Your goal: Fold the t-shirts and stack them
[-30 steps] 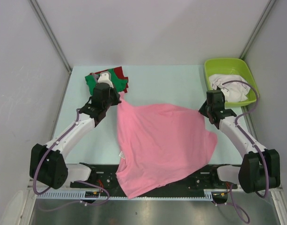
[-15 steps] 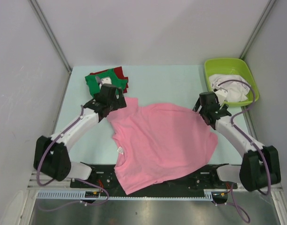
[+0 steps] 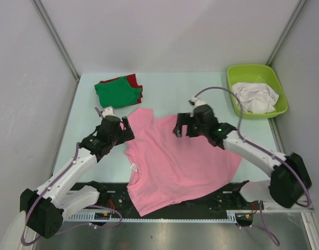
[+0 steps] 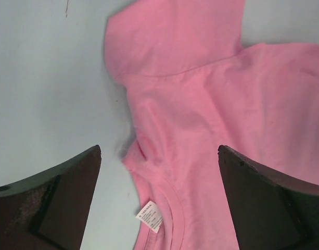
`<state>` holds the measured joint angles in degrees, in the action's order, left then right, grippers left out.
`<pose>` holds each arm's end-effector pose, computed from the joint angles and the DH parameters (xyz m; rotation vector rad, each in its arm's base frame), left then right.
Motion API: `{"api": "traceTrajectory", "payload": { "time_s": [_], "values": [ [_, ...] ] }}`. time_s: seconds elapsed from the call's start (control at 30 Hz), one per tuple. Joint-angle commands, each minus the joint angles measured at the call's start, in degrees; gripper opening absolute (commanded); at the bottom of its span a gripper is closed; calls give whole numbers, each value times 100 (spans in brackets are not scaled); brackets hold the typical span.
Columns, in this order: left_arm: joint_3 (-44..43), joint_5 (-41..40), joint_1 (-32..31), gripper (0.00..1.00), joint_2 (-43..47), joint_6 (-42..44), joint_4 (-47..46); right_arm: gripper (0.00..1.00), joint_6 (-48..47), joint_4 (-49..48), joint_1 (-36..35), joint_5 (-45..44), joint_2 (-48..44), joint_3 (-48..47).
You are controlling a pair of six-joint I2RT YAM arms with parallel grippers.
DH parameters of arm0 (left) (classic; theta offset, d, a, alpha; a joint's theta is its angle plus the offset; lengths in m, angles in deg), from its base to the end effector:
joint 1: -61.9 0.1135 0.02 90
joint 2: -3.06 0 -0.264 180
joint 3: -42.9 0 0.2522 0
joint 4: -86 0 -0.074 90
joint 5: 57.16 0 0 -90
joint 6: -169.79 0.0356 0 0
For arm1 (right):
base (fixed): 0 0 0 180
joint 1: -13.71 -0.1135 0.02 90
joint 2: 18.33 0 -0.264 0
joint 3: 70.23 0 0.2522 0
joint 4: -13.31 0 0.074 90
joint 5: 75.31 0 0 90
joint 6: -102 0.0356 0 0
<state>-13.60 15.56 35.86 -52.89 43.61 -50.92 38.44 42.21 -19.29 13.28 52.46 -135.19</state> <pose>0.1879 -0.0800 0.2617 -0.3528 2.2547 -0.2211 0.2304 0.1485 0.2747 -0.1134 2.2297 0.5556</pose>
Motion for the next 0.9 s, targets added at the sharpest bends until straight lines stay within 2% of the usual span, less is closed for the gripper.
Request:
{"api": "traceTrajectory", "payload": {
  "time_s": [0.0, 0.17, 0.3, 0.5, 0.87],
  "values": [
    [82, 119, -24, 98, 66, -433, -41, 100, -262, -538, -1006, 441, 1214, -811],
    [257, 242, -24, 98, 399, -539, 4, 100, -7, -1170, -1429, 861, 2447, -1260],
    [293, 146, -24, 98, 637, -513, 170, 100, 2, -1267, -1631, 661, 3230, -1550],
    [310, 93, -15, 97, 655, -407, 206, 100, 11, -1382, -1780, 667, 3512, -1568],
    [284, 146, -6, 98, 611, -407, 118, 100, -261, -978, -2273, 564, 3723, -1586]
  ]
}}
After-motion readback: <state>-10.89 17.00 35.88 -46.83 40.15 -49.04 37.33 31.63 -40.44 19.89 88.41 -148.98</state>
